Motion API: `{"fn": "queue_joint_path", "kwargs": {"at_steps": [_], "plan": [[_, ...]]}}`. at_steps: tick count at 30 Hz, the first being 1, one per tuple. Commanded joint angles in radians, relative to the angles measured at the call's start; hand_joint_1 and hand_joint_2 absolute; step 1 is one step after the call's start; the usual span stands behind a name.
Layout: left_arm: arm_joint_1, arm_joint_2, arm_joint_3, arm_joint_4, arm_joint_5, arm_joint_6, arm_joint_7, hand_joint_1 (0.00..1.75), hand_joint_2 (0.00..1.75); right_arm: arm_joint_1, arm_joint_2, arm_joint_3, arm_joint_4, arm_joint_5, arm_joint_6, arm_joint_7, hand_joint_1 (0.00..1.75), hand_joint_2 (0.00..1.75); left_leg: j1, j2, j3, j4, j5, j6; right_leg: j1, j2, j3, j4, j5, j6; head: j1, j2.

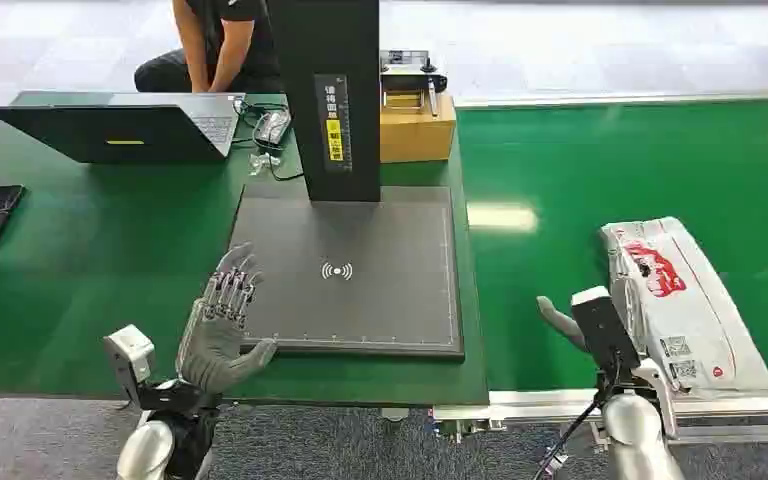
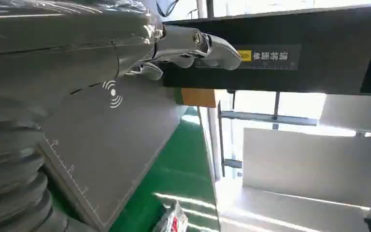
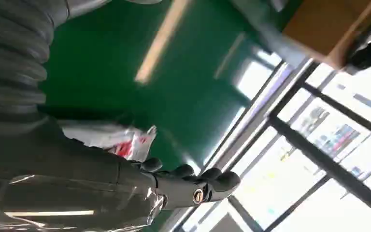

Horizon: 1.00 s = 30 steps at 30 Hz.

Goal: Moved the parcel from conveyor to table for the left to box.

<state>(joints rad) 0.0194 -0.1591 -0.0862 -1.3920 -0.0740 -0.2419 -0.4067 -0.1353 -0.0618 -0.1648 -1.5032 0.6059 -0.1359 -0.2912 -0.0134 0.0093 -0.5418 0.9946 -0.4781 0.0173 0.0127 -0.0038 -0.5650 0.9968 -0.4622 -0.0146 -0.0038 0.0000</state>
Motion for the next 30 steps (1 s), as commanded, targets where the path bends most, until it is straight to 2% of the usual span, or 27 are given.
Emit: {"fn": "queue_joint_path", "kwargs": {"at_steps": [1,4,10,16,23,30], "plan": [[-0.012,0.009,0.0,0.052,0.031,0.001,0.003,0.0,1.75,-0.17,-0.163,-0.07,0.39,0.27,-0.214,0.119,0.0,1.75,0.0,-0.001,0.002,-0.002,0.001,-0.002,-0.001,0.0,0.003,-0.003,0.002,0.003,0.0,0.0],[-0.007,0.002,0.003,0.05,0.032,0.001,0.013,0.0,1.75,-0.158,-0.198,-0.101,0.422,0.353,-0.259,0.183,0.0,1.75,0.0,-0.003,0.001,-0.001,0.001,-0.001,-0.001,-0.002,0.002,-0.002,0.001,0.002,0.0,0.0],[-0.005,-0.001,0.008,0.055,0.05,-0.022,0.026,0.0,1.75,-0.111,-0.24,-0.168,0.445,0.429,-0.232,0.255,0.0,1.75,-0.001,-0.003,0.001,-0.001,0.0,-0.001,-0.001,-0.003,0.002,-0.002,0.0,0.002,0.0,0.0],[0.003,0.028,0.002,0.061,0.061,-0.013,0.02,0.0,1.75,-0.222,-0.313,-0.207,0.73,0.443,-0.181,0.242,0.0,1.75,-0.001,-0.003,0.002,-0.003,0.001,-0.002,-0.002,-0.002,0.003,-0.003,0.001,0.003,0.0,0.0],[0.006,0.033,-0.012,0.084,0.076,-0.003,0.01,0.0,1.75,-0.264,-0.304,-0.29,0.88,0.259,-0.043,0.138,0.0,1.75,-0.001,-0.002,0.003,-0.004,0.001,-0.002,-0.002,-0.001,0.003,-0.004,0.001,0.003,0.0,0.0],[0.004,0.033,-0.004,0.086,0.081,0.012,0.017,0.0,1.75,-0.26,-0.312,-0.292,0.973,0.255,-0.048,0.182,0.0,1.75,-0.001,-0.003,0.003,-0.003,0.0,-0.001,-0.001,-0.002,0.003,-0.003,0.001,0.003,0.0,0.0]]}}
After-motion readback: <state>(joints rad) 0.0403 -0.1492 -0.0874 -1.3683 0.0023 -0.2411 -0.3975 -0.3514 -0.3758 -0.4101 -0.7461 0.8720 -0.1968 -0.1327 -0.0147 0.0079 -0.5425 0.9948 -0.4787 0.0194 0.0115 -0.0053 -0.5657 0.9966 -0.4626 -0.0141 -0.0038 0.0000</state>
